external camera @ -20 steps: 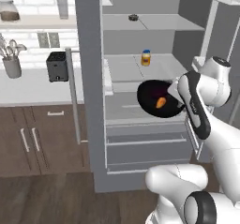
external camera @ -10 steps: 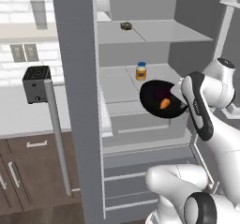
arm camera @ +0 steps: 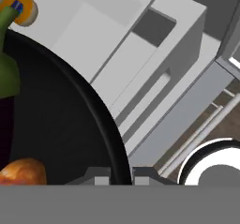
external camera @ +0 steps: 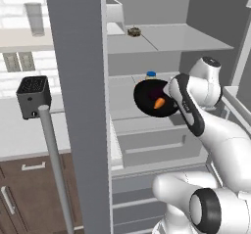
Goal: Pick the chicken drumstick and eggplant from their plates and place them in the bowl. Then put the bowl in the fridge.
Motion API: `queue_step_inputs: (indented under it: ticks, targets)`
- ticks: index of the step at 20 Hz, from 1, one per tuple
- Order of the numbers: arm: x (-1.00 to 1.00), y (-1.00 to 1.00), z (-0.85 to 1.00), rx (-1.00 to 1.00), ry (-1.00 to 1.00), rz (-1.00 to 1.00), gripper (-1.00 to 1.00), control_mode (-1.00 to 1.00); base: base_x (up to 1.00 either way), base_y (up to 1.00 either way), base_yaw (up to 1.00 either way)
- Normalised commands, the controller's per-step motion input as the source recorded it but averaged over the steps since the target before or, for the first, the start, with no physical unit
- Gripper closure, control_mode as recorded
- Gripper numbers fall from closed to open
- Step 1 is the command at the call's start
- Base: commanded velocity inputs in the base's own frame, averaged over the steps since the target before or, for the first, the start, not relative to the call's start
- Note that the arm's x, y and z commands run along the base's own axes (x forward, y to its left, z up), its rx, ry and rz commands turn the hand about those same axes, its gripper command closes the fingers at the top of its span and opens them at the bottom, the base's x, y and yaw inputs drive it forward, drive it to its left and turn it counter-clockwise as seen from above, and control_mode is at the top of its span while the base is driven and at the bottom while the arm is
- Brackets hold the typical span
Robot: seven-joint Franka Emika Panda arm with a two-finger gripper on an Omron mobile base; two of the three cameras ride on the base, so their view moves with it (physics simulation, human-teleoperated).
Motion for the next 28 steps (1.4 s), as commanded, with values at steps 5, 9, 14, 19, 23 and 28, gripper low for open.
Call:
queue_step_inputs:
  ticks: [5,9,14,19,23,28]
  targets:
    - [0.33,0.27,0.00,0.03,0.02,0.00,1.00,-1.00,0.00,0.00,0.00]
    - [0.16,0.13,-0.35,-0.01,0.04,0.00,1.00,-1.00,0.00,0.00,0.00]
    - [0.24,0.09,-0.29,0.00,0.03,0.00,1.00,-1.00,0.00,0.00,0.00]
    - [0.48,0.04,-0.14,0.00,0.00,-0.01,1.00,-1.00,0.00,0.00,0.00]
    - [0.51,0.00,-0.18,0.00,0.00,-0.02,1.00,-1.00,0.00,0.00,0.00]
    - [0.56,0.06,-0.14,0.00,0.00,-0.02,1.00,-1.00,0.00,0.00,0.00]
